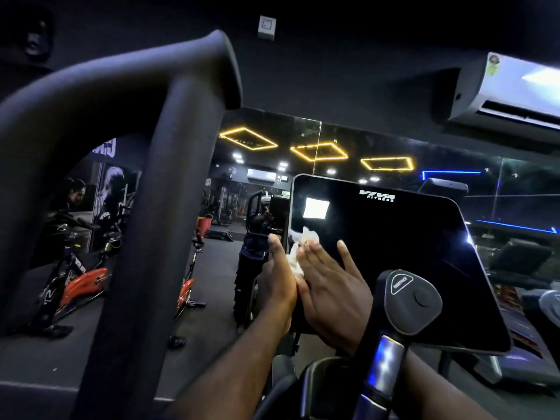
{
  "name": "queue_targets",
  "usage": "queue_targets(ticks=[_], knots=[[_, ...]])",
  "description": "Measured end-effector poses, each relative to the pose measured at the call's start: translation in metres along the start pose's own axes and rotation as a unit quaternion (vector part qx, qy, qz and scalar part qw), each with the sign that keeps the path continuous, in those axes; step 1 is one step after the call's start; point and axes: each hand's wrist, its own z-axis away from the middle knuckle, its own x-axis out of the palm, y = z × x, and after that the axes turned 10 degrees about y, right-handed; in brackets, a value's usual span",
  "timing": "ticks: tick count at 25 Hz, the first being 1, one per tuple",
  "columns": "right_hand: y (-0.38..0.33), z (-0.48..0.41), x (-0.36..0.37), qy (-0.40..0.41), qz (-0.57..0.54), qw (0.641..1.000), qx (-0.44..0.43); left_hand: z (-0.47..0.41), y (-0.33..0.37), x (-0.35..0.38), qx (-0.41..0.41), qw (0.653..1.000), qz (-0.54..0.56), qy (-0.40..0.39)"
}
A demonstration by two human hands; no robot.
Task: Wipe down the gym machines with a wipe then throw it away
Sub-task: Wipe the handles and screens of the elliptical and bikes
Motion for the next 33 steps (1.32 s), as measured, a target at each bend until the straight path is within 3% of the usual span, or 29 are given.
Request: queue_targets(ticks=[3, 5, 9, 12, 14, 17, 23, 28, 33], knots=[[0.019, 0.004, 0.007, 0.014, -0.006, 1.0, -0.027, 0.011, 0.005, -0.002, 0.034, 0.999, -0.038, 0.007], [0.02, -0.019, 0.01, -0.032, -0.005, 0.999, -0.032, 0.014, 0.007, -0.003, 0.05, 0.997, -0.056, 0.009], [-0.008, -0.055, 0.022, -0.13, -0.088, 0.986, 0.052, 0.011, 0.005, -0.005, 0.069, 0.996, -0.058, 0.004], [0.004, -0.04, 0.019, -0.078, -0.13, 0.988, 0.012, 0.011, 0.009, -0.004, 0.088, 0.993, -0.079, 0.01], [0.021, -0.04, 0.015, -0.034, -0.044, 0.998, -0.018, 0.011, 0.009, -0.003, 0.102, 0.99, -0.097, 0.013], [0.017, -0.056, 0.017, -0.096, 0.061, 0.992, 0.055, 0.01, 0.006, -0.003, 0.099, 0.988, -0.118, 0.019], [0.011, -0.042, 0.02, -0.097, 0.074, 0.992, -0.011, 0.009, 0.008, -0.003, 0.105, 0.989, -0.099, 0.012], [0.035, -0.1, 0.035, -0.146, 0.088, 0.981, 0.091, 0.005, 0.002, 0.0, 0.103, 0.987, -0.124, 0.009], [0.017, -0.076, 0.028, -0.138, 0.096, 0.985, -0.034, 0.002, 0.001, 0.0, 0.137, 0.984, -0.118, 0.001]])
